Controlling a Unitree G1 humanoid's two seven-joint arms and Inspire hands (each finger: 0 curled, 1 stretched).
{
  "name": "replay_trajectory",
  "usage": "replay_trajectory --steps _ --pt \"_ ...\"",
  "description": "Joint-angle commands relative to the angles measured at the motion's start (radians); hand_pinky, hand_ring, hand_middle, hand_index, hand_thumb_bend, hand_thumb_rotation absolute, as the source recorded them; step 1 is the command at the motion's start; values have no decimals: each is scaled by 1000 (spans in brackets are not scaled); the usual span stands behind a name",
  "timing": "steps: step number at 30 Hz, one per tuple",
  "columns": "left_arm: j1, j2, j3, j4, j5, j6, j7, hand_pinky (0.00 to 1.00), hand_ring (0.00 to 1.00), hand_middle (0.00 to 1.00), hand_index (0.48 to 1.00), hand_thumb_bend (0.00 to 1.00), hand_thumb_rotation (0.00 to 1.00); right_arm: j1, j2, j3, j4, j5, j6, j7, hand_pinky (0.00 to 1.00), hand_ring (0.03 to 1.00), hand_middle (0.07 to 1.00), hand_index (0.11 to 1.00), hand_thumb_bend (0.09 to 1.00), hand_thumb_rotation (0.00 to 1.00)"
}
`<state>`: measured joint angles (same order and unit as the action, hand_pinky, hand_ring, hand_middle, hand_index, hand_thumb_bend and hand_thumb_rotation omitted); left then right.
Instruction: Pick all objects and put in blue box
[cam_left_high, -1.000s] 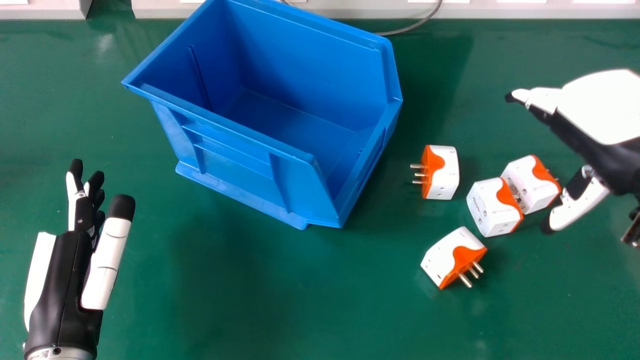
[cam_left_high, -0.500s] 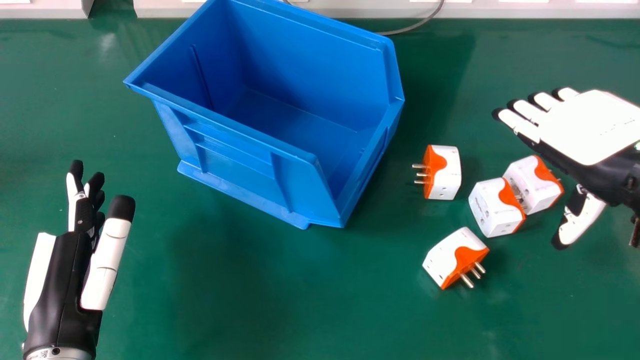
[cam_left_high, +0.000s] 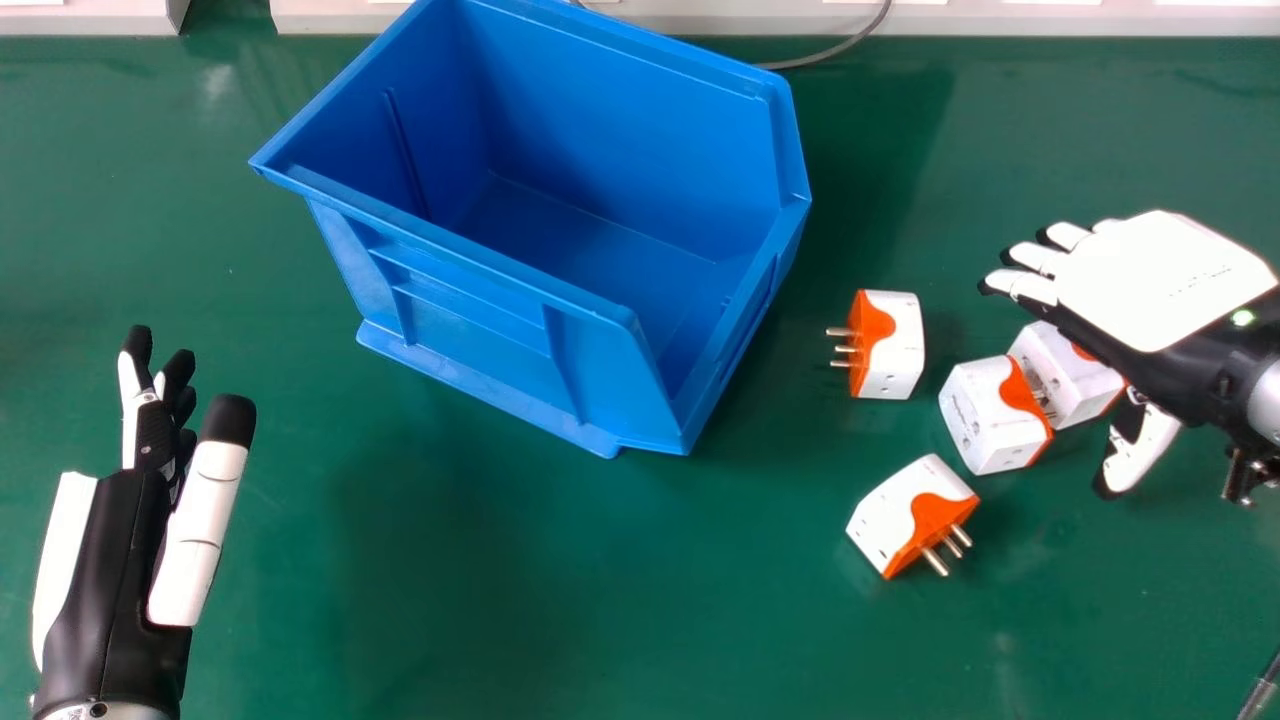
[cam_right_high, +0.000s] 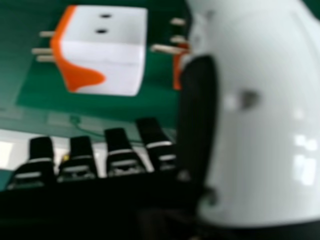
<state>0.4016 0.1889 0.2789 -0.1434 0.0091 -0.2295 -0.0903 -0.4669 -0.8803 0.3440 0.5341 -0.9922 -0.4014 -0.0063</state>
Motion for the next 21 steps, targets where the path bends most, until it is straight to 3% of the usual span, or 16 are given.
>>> replay_trajectory --steps 1,12,15,18,21 --pt "9 15 12 -31 -5 -10 -3 1000 1000 1000 1000 788 1000 -46 3 6 32 -3 13 -30 841 904 894 849 896 151" --pt "18 22 19 -43 -10 -4 -3 1000 1000 1000 1000 796 1000 -98 19 70 103 -35 46 -61 820 896 885 843 888 135" --pt "17 25 21 -32 -11 -12 -2 1000 1000 1000 1000 802 1000 -115 22 89 124 -51 54 -78 809 889 874 832 895 151" --pt "25 24 20 -49 -10 -5 0 1000 1000 1000 1000 802 1000 -127 32 96 146 -39 56 -86 797 880 861 820 888 148" --pt "23 28 24 -37 -15 -12 -3 1000 1000 1000 1000 800 1000 -131 36 101 163 -35 52 -109 785 864 849 807 875 130"
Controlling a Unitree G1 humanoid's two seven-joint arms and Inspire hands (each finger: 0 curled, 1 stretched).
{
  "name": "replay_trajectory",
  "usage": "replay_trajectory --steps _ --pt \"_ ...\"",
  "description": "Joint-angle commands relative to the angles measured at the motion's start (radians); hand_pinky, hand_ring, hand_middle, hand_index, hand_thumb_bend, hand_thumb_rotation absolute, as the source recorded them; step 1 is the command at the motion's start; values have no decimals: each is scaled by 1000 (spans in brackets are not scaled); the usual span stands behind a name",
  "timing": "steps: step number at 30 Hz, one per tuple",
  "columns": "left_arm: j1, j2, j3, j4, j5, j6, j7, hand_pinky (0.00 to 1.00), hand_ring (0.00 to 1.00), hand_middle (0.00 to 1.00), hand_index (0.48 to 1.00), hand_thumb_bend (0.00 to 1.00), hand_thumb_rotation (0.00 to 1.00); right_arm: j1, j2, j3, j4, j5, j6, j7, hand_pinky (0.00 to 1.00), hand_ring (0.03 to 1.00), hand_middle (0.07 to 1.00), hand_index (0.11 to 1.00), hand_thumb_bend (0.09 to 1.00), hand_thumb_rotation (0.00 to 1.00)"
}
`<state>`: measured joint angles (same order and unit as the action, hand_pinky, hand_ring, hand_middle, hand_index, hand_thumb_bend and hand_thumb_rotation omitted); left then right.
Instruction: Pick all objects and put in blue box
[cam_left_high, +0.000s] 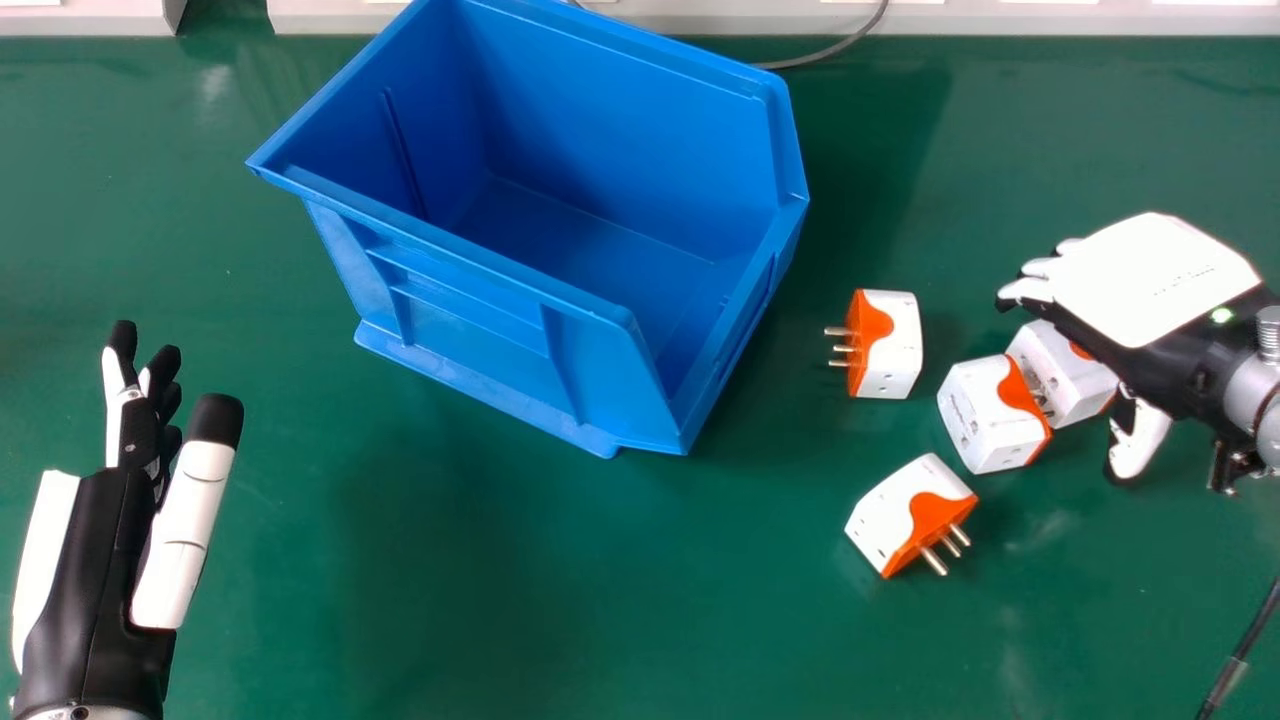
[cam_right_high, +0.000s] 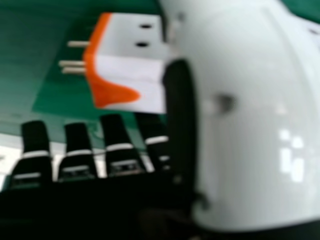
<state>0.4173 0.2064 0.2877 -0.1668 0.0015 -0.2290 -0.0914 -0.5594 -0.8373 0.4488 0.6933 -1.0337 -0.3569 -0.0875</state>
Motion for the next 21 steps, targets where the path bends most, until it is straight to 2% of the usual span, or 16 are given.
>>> replay_trajectory --steps 1,4,8,13,19,21 --pt "7 12 17 -11 -9 -14 -3 1000 1000 1000 1000 799 1000 -42 -4 -2 17 7 6 -37 782 860 846 804 872 125" --pt "10 13 21 -10 -10 -17 -5 1000 1000 1000 1000 798 1000 -52 7 9 48 2 9 -61 776 855 842 798 869 121" --pt "18 13 24 -26 -7 -10 -5 1000 1000 1000 1000 796 1000 -57 18 18 69 9 18 -81 759 846 837 790 863 110" --pt "19 15 28 -22 -6 -11 -5 1000 1000 1000 1000 796 1000 -71 46 28 124 14 20 -121 744 830 823 778 860 108" --pt "32 22 34 -38 0 -9 -4 1000 1000 1000 1000 798 1000 -82 67 54 165 -4 49 -181 724 811 806 759 846 104" --pt "34 24 36 -36 -2 -11 -6 1000 1000 1000 1000 800 1000 -91 73 70 190 -12 48 -222 605 676 681 643 791 58"
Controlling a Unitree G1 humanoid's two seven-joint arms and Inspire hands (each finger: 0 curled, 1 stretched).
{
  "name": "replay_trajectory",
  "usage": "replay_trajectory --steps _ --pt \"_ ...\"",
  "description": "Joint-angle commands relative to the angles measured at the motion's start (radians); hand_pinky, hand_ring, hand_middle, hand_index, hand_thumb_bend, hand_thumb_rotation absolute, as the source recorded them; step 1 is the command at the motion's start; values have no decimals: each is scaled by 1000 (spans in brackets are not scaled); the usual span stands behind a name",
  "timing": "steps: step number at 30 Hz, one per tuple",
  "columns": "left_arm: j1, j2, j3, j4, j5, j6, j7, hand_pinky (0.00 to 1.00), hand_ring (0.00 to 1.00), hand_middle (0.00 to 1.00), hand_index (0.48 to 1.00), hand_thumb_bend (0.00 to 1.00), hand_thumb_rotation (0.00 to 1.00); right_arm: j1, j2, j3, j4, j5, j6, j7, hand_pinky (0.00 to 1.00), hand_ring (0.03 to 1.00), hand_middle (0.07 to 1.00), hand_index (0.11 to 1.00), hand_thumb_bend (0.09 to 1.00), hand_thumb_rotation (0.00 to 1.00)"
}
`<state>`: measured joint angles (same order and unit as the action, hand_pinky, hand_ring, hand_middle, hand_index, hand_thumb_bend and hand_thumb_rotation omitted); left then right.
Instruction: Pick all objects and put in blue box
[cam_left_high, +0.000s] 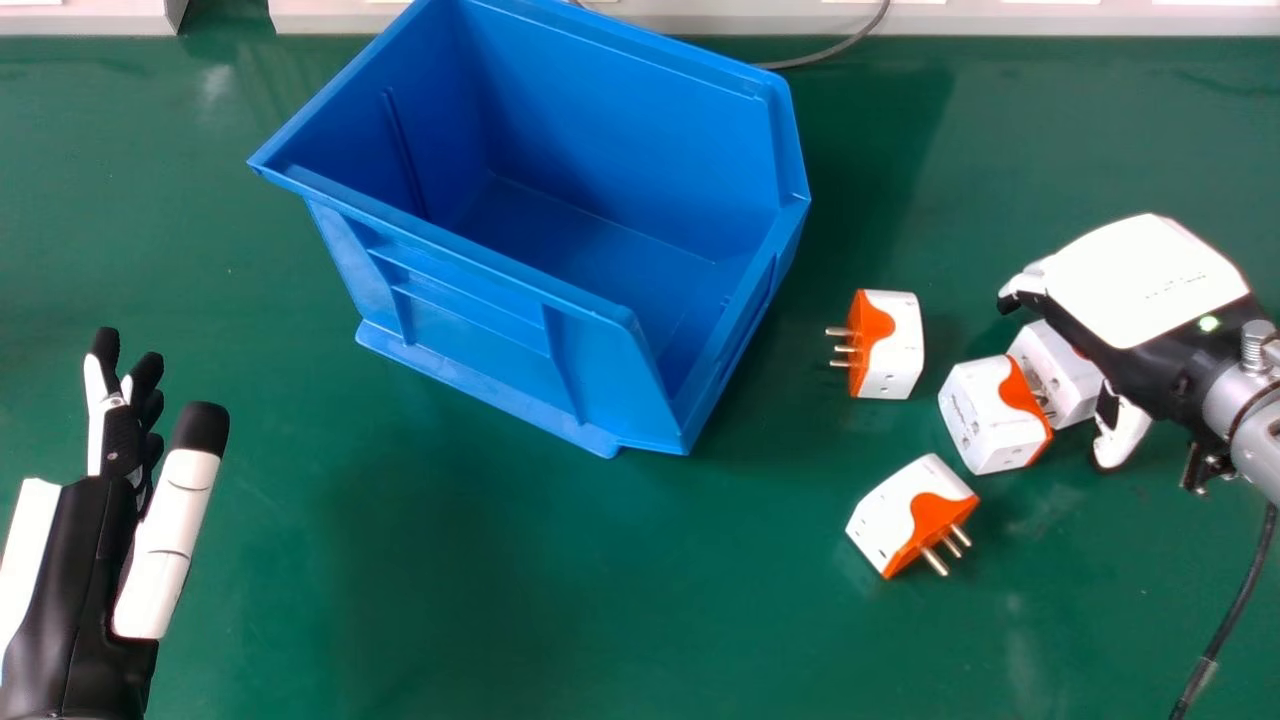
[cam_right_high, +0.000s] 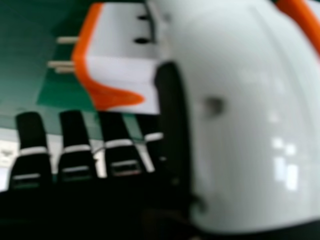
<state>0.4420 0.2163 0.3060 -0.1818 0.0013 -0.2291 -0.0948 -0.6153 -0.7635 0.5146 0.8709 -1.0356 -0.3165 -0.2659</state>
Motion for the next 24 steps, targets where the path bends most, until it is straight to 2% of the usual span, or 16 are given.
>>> replay_trajectory --steps 1,2,5,8,12,21,24 --pt "7 16 19 -13 -4 -14 -4 1000 1000 1000 1000 800 1000 -38 2 15 29 -17 5 -78 576 645 649 606 738 46" --pt "6 17 21 -8 -7 -16 -6 1000 1000 1000 1000 800 1000 -42 4 26 44 -23 2 -105 553 620 623 577 695 37" --pt "10 18 25 -13 -8 -15 -10 1000 1000 1000 1000 798 1000 -56 5 52 77 -37 1 -148 442 524 543 532 610 18" --pt "18 16 29 -32 -7 -10 -13 1000 1000 1000 1000 797 1000 -58 7 53 78 -21 13 -115 388 492 496 494 547 7" --pt "27 16 35 -45 -6 -12 -16 1000 1000 1000 1000 797 1000 -55 11 50 64 -12 27 -88 367 476 483 484 520 2" --pt "22 24 43 -24 8 -27 -14 1000 1000 1000 997 799 1000 -56 20 48 68 -7 31 -122 363 457 485 491 506 0" --pt "23 25 43 -28 9 -24 -14 1000 1000 1000 997 800 1000 -55 21 45 61 -3 32 -121 368 455 486 490 505 0"
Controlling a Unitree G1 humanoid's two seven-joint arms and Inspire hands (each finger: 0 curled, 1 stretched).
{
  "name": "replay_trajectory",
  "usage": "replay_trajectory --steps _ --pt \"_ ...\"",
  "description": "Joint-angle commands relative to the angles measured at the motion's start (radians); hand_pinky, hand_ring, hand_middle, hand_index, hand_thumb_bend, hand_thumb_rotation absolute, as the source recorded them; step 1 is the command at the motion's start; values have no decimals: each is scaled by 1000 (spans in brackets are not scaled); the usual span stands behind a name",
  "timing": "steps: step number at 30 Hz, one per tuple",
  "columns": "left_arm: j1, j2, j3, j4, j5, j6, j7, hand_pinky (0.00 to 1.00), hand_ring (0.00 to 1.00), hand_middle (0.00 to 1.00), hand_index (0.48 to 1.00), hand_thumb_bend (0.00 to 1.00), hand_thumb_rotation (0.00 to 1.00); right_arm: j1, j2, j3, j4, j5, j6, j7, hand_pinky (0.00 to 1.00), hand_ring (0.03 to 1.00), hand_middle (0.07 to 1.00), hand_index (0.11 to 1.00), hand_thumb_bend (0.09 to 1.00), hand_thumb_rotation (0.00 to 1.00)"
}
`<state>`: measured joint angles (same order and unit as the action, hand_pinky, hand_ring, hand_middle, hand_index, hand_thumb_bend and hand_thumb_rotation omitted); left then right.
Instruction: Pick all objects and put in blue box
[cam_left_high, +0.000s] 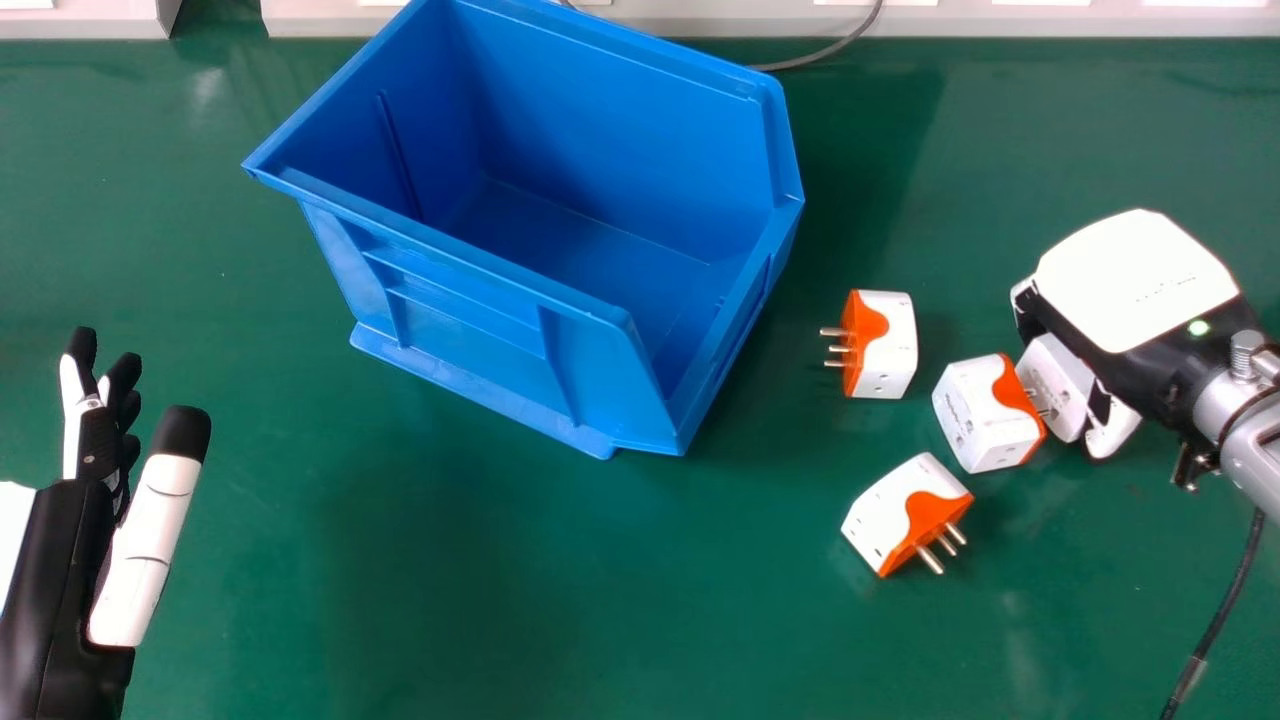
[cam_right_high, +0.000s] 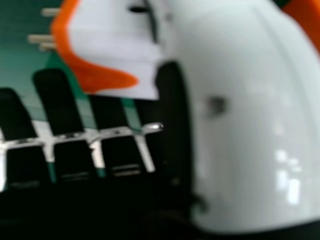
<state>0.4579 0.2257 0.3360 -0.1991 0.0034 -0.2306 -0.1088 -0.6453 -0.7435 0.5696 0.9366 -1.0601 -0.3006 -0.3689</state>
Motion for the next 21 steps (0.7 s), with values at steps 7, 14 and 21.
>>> replay_trajectory --steps 7,14,21 --pt "10 11 10 -29 14 -15 2 1000 999 1000 991 814 1000 1 -23 -36 -64 45 17 -13 375 437 476 495 502 0" --pt "-7 8 3 -25 25 -4 7 996 995 1000 987 817 1000 88 -93 -131 -252 118 22 31 345 432 489 500 499 0" --pt "-27 1 -6 -24 28 8 12 988 990 997 982 812 1000 198 -160 -279 -523 203 9 67 331 443 491 475 499 0"
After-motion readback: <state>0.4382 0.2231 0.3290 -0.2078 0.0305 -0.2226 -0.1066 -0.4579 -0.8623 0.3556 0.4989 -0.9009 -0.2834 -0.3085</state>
